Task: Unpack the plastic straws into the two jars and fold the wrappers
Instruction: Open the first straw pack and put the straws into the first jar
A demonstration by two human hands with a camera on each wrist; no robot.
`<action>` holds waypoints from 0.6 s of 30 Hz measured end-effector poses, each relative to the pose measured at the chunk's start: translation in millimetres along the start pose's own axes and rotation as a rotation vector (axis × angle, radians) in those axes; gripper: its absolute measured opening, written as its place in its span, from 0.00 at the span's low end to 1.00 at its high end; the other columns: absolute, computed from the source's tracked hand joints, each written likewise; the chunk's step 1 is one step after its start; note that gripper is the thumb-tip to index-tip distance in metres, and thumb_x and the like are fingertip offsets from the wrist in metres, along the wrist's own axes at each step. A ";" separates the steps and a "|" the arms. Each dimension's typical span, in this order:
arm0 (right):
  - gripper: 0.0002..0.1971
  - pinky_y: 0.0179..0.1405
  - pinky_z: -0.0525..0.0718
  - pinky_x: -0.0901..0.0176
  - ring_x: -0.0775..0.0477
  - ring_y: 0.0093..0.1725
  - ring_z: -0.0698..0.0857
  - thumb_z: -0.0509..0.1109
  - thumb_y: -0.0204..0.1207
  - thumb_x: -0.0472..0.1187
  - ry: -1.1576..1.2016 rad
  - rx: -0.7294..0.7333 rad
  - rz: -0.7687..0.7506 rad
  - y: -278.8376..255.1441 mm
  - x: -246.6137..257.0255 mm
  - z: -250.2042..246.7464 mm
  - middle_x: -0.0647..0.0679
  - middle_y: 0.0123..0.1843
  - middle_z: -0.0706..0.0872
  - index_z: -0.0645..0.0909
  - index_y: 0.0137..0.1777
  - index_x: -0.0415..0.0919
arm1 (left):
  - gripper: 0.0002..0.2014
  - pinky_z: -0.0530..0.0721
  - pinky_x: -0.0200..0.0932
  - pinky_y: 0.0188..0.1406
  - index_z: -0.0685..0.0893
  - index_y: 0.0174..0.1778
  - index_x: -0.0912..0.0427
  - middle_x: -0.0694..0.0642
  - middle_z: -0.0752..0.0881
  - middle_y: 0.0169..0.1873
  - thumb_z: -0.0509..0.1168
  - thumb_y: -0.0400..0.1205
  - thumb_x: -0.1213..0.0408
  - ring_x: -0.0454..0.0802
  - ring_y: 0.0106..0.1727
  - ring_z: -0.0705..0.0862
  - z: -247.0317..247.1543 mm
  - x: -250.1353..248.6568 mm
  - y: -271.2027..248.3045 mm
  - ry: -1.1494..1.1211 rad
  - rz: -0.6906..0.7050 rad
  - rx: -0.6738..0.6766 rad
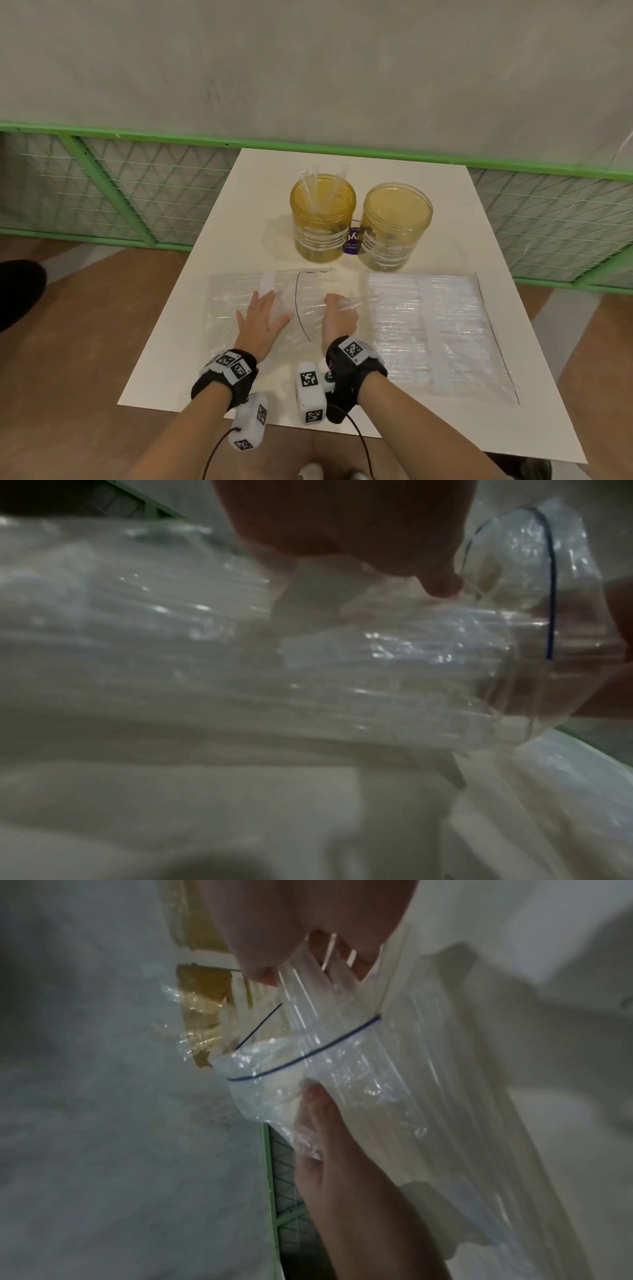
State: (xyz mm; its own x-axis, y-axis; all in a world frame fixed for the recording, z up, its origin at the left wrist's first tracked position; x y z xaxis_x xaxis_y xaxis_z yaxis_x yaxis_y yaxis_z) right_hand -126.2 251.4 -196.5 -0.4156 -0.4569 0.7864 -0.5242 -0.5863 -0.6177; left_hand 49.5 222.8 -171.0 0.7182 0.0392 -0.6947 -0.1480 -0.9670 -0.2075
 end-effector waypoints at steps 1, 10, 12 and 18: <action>0.10 0.47 0.81 0.51 0.41 0.46 0.84 0.71 0.71 0.42 -0.016 0.009 0.011 1.9 -1.2 1.7 0.43 0.41 0.85 0.82 0.48 0.36 | 0.29 0.32 0.58 0.79 0.58 0.80 0.52 0.50 0.57 0.81 0.55 0.84 0.47 0.45 0.83 0.43 -1.7 -0.4 -1.0 -0.044 0.002 -0.028; 0.41 0.67 0.77 0.42 0.34 0.61 0.81 0.74 0.63 0.63 -0.188 0.154 0.225 -8.9 -14.4 24.7 0.37 0.63 0.82 0.75 0.68 0.33 | 0.34 0.35 0.60 0.79 0.57 0.80 0.49 0.48 0.56 0.81 0.44 0.78 0.39 0.43 0.83 0.42 10.9 -10.4 -2.3 -0.174 0.109 -0.008; 0.34 0.66 0.75 0.47 0.37 0.61 0.81 0.67 0.72 0.62 -0.143 0.139 0.227 -8.9 -9.9 19.5 0.38 0.66 0.81 0.76 0.69 0.36 | 0.34 0.34 0.60 0.78 0.55 0.81 0.50 0.48 0.54 0.82 0.46 0.79 0.41 0.40 0.81 0.40 13.3 -9.1 -2.0 -0.142 0.120 0.015; 0.06 0.43 0.81 0.49 0.35 0.42 0.84 0.69 0.69 0.32 0.008 0.116 0.041 -15.1 3.5 23.5 0.39 0.38 0.85 0.79 0.32 0.36 | 0.55 0.30 0.55 0.77 0.49 0.82 0.49 0.46 0.50 0.82 0.51 0.61 0.24 0.45 0.82 0.38 14.1 1.3 -1.5 0.036 0.122 0.080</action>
State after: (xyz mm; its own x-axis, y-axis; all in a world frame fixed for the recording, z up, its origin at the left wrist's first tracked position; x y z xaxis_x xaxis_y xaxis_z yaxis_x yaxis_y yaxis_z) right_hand -102.2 242.9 -184.3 -0.4408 -0.4770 0.7604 -0.4171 -0.6412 -0.6441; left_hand 41.1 227.9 -181.3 0.7155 -0.0877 -0.6931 -0.2884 -0.9407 -0.1786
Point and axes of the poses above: each hand's wrist, its own y-axis towards the middle knuckle, its own z-axis out of the palm, x = y × z, the point moved 9 cm from there along y, towards the middle knuckle
